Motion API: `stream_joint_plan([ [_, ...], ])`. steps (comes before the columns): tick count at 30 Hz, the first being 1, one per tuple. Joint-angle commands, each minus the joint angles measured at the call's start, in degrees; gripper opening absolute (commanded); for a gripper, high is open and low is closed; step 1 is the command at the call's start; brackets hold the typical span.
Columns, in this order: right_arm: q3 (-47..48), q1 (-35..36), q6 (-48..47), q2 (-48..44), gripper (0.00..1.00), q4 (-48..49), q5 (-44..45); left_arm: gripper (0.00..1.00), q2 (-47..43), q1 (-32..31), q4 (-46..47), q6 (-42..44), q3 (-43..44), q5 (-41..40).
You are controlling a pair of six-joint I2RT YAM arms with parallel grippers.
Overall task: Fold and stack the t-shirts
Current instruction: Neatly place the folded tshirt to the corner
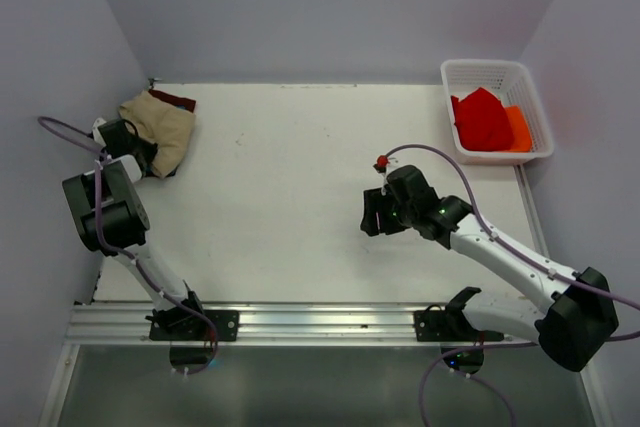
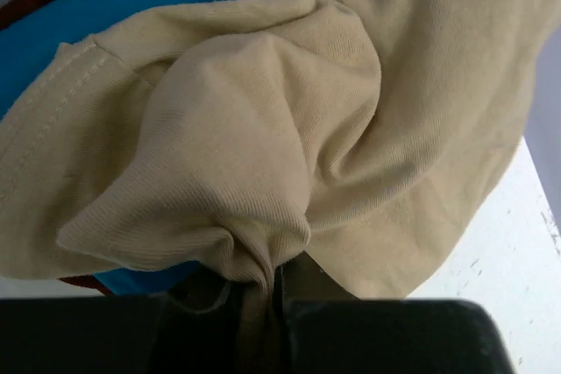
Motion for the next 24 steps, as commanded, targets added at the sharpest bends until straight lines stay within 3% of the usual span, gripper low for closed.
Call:
stream_joint_plan([
  [1, 2.14, -0.03, -1.00, -2.02, 0.59, -1.11, 0.84, 0.00, -1.52, 0.52, -1.18, -3.34, -2.15, -3.38],
  [8, 0.74, -0.12, -0.83, -2.98, 0.59, 0.38, 0.13, 0.03, -5.20, 1.49, 4.87, -5.63, -5.23, 1.63],
  [9, 0.65, -0.12, -0.83, -2.81, 0.59, 0.65, 0.13, 0.18, -7.65, 1.49, 5.41, -6.33, -5.93, 1.63],
  [11, 0.82, -0.03, -0.91, -2.46, 0.59, 0.57, 0.05, 0.33, -10.65, 1.58, 4.38, -8.79, -7.69, 0.15],
  [12, 0.91, -0.12, -1.09, -2.37, 0.59, 0.48, 0.05, 0.51, -14.32, 1.58, 3.41, -11.15, -8.66, -2.12],
  [19, 1.35, -0.12, -1.18, -1.67, 0.59, 0.39, 0.05, 0.77, -34.37, 1.31, -6.79, -20.74, -13.50, -10.84],
  [22, 1.70, -0.03, -1.27, -1.40, 0.59, 0.30, -0.13, 0.78, -40.97, 1.31, -11.63, -22.51, -13.76, -9.80],
  [24, 1.70, -0.03, -1.35, -1.32, 0.59, 0.13, -0.04, 0.78, -44.57, 1.14, -4.91, -21.38, -16.73, -5.61],
])
